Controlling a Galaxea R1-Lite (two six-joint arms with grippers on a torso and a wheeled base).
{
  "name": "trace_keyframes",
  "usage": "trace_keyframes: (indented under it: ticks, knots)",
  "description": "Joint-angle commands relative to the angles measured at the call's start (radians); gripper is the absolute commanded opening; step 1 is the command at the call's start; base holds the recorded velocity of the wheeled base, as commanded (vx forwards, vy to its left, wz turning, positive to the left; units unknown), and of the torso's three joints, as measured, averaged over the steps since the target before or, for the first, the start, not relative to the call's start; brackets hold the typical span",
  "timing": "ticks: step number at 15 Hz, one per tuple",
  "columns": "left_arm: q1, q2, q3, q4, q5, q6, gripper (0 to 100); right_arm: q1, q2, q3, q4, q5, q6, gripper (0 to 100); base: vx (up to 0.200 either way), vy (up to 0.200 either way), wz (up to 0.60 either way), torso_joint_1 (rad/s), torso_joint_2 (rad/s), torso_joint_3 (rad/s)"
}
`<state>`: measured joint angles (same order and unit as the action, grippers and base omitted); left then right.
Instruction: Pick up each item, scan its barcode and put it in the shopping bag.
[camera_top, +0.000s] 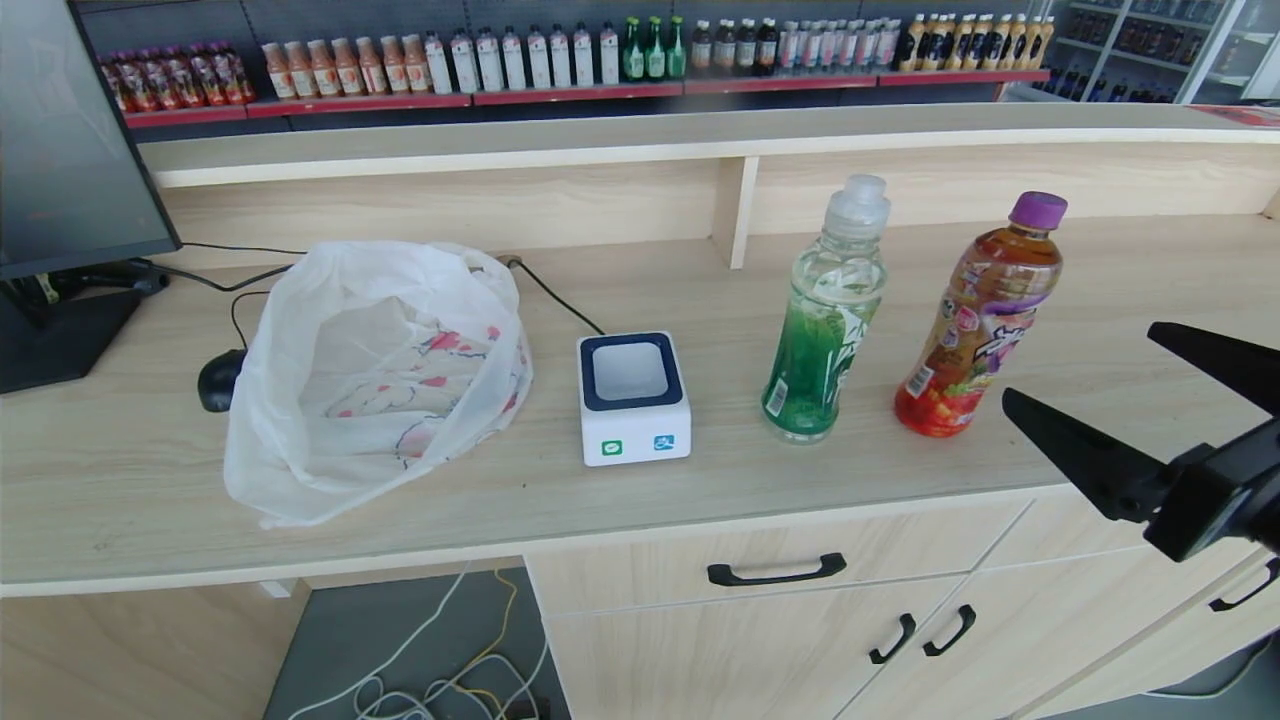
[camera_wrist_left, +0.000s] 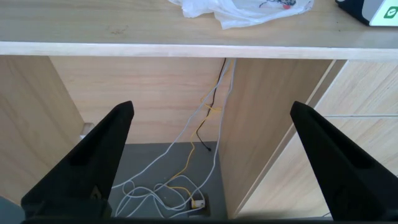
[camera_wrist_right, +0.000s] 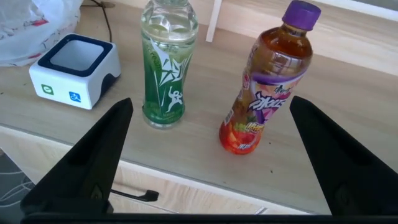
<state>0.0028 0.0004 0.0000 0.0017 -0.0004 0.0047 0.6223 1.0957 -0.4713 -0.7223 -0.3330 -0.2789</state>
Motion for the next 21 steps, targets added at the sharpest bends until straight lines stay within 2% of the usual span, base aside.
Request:
trace_keyframes:
  ticks: [1, 4, 9, 13, 16, 21]
  knots:
    - [0.000, 0.000, 0.000, 0.000, 0.000, 0.000, 100, 0.005, -0.010, 0.016, 0.000, 0.000, -0.006, 100, 0.000, 0.000, 0.00, 0.000, 0.00, 0.000]
    - [0.000, 0.000, 0.000, 0.000, -0.001, 0.000, 100, 0.004, -0.007, 0.052, -0.037, -0.003, 0.009, 100, 0.000, 0.000, 0.00, 0.000, 0.00, 0.000]
    - [0.000, 0.000, 0.000, 0.000, 0.000, 0.000, 100, 0.004, 0.029, 0.152, -0.177, -0.055, 0.035, 100, 0.000, 0.000, 0.00, 0.000, 0.00, 0.000]
    - [0.000, 0.000, 0.000, 0.000, 0.000, 0.000, 100, 0.002, 0.082, 0.163, -0.250, -0.058, 0.063, 100, 0.000, 0.000, 0.00, 0.000, 0.00, 0.000]
    - [0.000, 0.000, 0.000, 0.000, 0.000, 0.000, 100, 0.004, 0.147, 0.163, -0.319, -0.138, 0.112, 100, 0.000, 0.000, 0.00, 0.000, 0.00, 0.000]
    - [0.000, 0.000, 0.000, 0.000, 0.000, 0.000, 100, 0.004, 0.253, 0.171, -0.462, -0.146, 0.121, 100, 0.000, 0.000, 0.00, 0.000, 0.00, 0.000]
